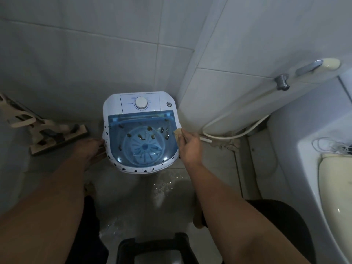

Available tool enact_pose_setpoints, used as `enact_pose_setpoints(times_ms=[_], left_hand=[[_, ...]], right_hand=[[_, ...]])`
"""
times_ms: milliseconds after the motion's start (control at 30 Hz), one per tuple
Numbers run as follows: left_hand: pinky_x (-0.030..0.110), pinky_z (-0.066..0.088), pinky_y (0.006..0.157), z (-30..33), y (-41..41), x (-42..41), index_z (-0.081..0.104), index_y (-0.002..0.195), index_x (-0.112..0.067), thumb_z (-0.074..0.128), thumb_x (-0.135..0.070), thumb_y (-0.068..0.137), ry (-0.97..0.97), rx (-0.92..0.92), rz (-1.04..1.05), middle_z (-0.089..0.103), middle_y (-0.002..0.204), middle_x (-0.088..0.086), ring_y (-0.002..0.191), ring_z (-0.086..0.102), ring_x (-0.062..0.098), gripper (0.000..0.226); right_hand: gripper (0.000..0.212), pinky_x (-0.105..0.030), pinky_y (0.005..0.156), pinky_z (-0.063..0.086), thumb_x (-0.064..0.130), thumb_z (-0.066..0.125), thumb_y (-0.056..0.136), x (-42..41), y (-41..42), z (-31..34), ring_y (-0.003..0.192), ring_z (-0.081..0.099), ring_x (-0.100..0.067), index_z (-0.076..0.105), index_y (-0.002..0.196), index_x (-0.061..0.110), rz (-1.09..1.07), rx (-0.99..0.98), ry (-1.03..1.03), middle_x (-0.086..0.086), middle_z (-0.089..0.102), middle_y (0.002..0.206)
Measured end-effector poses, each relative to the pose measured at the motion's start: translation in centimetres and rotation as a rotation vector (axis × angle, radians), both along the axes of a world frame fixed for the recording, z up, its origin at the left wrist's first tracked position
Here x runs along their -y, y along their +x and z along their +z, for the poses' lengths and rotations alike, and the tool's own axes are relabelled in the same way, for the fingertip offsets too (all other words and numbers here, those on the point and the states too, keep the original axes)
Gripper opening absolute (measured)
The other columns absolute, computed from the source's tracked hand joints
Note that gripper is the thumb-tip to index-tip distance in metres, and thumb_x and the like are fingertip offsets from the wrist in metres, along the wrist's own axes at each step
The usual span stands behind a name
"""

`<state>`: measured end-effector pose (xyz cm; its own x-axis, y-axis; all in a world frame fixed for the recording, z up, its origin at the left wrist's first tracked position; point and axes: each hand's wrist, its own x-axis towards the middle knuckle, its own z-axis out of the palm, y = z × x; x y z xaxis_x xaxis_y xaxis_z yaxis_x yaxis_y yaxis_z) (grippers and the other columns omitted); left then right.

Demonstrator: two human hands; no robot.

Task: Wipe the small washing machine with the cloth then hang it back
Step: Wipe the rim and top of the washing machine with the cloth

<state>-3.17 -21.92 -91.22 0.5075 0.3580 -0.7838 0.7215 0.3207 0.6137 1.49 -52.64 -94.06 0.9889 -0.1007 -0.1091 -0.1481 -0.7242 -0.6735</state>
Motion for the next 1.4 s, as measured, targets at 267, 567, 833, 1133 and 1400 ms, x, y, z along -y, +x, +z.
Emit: enact_pose_setpoints(times_ms=[267, 567, 833, 1133, 1400], left_hand=[[0.035, 0.054, 0.083, 0.3, -0.2, 0.3, 0.063, 0.089, -0.008, 0.047, -0.005, 0.099, -0.059, 0.023, 0.018, 0.068, 0.092, 0.007, 0.082, 0.064, 0.018, 0.02], [0.032, 0.052, 0.075, 0.1, 0.0, 0.0, 0.062, 0.097, -0.006, 0.046, -0.008, 0.101, -0.07, 0.024, 0.015, 0.067, 0.092, 0.007, 0.083, 0.063, 0.018, 0.017], [0.032, 0.052, 0.077, -0.2, -0.1, 0.1, 0.062, 0.09, -0.011, 0.047, -0.011, 0.101, -0.055, 0.023, 0.012, 0.066, 0.09, 0.006, 0.082, 0.062, 0.017, 0.019], [0.035, 0.056, 0.077, -1.0, 0.2, -0.2, 0.061, 0.088, -0.01, 0.05, -0.006, 0.098, -0.022, 0.011, 0.041, 0.068, 0.093, 0.008, 0.081, 0.065, 0.018, 0.015], [0.036, 0.057, 0.069, -1.8, 0.6, -0.5, 0.062, 0.089, -0.009, 0.052, -0.004, 0.095, 0.024, -0.005, 0.015, 0.069, 0.097, 0.011, 0.08, 0.067, 0.021, 0.012]], right_hand=[[0.035, -0.021, 0.091, 0.045, 0.026, 0.059, 0.1, 0.2, 2.9, 1.1, 0.099, 0.065, -0.023, 0.069, 0.131, 0.012, 0.102, 0.096, -0.08, -0.012, 0.066, 0.112], [0.037, -0.023, 0.105, 0.039, 0.025, 0.059, 0.102, -2.8, 4.2, 0.8, 0.121, 0.061, -0.027, 0.064, 0.136, 0.012, 0.077, 0.11, 0.023, -0.014, 0.059, 0.138], [0.035, -0.029, 0.099, 0.053, 0.025, 0.059, 0.101, -1.0, 0.7, 0.2, 0.107, 0.068, -0.017, 0.068, 0.132, 0.011, -0.077, 0.072, 0.154, -0.007, 0.072, 0.121], [0.043, -0.043, 0.094, 0.059, 0.04, 0.056, 0.097, -0.8, -2.8, -0.2, 0.103, 0.073, -0.024, 0.066, 0.133, 0.019, -0.203, -0.023, 0.277, -0.005, 0.075, 0.118], [0.035, -0.028, 0.091, 0.052, 0.029, 0.065, 0.098, -0.6, -6.6, -0.3, 0.092, 0.067, -0.02, 0.069, 0.129, 0.012, -0.26, 0.01, 0.22, -0.002, 0.059, 0.101]])
